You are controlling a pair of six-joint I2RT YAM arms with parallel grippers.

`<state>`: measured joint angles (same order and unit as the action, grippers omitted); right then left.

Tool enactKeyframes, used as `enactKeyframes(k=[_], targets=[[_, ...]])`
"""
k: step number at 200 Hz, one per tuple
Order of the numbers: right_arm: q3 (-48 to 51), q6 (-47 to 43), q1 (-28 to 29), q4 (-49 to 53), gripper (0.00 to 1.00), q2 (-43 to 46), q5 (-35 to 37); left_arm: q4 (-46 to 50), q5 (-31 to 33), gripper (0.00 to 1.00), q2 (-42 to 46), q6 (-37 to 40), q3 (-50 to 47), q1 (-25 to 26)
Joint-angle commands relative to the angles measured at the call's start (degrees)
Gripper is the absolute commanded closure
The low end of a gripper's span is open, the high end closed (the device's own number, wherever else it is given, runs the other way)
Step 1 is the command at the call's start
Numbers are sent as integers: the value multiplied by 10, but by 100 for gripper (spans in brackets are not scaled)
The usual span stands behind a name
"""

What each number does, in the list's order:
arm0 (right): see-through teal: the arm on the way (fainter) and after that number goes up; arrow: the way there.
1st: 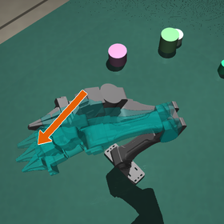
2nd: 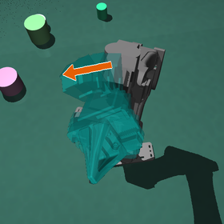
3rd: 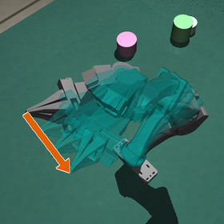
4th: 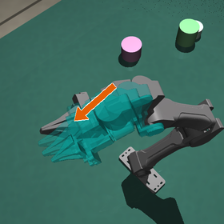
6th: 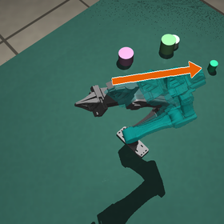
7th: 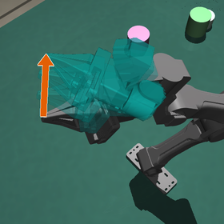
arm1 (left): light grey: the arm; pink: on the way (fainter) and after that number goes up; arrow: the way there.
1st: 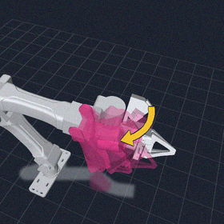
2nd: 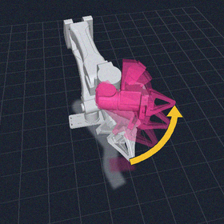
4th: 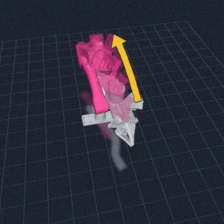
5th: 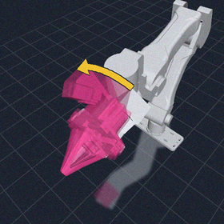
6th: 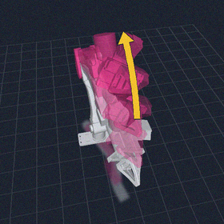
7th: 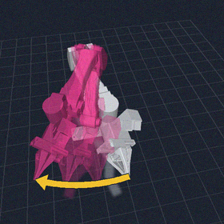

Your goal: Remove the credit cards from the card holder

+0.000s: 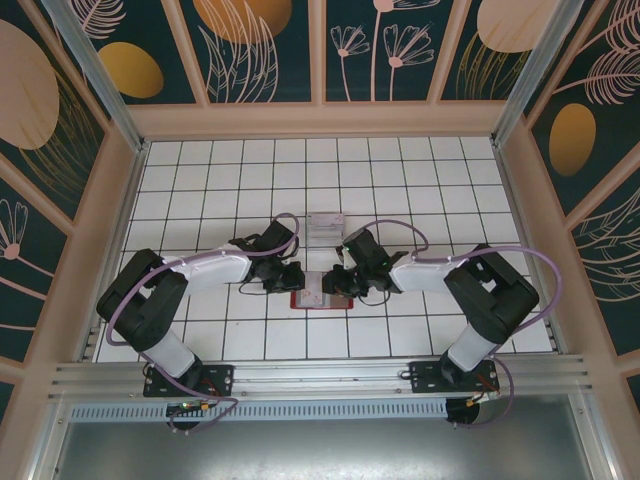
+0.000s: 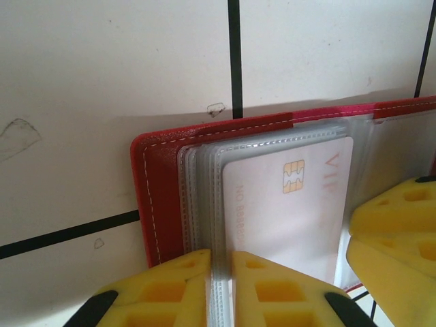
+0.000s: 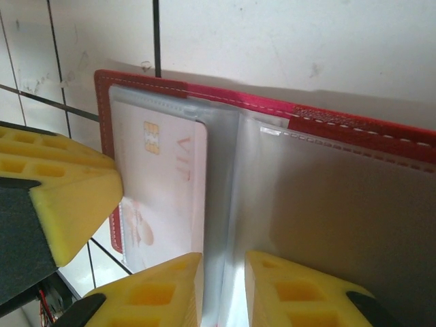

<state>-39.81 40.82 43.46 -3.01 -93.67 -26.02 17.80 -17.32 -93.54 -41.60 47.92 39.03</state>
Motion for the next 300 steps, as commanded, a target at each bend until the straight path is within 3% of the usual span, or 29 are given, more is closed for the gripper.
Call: enactKeyframes(k=[1, 71, 92, 159, 210, 300], targets=[[-13, -2, -4, 3, 75, -13, 1, 46, 31, 82, -8, 8, -1, -1], [-28, -1, 4, 27, 68, -33, 13, 47, 33, 82, -3, 7, -2, 0], [-31, -2, 5, 39, 73, -33, 25, 48, 33, 82, -2, 8, -2, 0], [-41, -7, 7, 67, 74, -43, 44, 66, 45, 79, 6, 17, 10, -1], [-41, -6, 8, 75, 84, -33, 59, 68, 50, 78, 17, 15, 14, -1], [-47, 0, 8, 88, 86, 12, 74, 82, 57, 77, 47, 7, 38, 0]])
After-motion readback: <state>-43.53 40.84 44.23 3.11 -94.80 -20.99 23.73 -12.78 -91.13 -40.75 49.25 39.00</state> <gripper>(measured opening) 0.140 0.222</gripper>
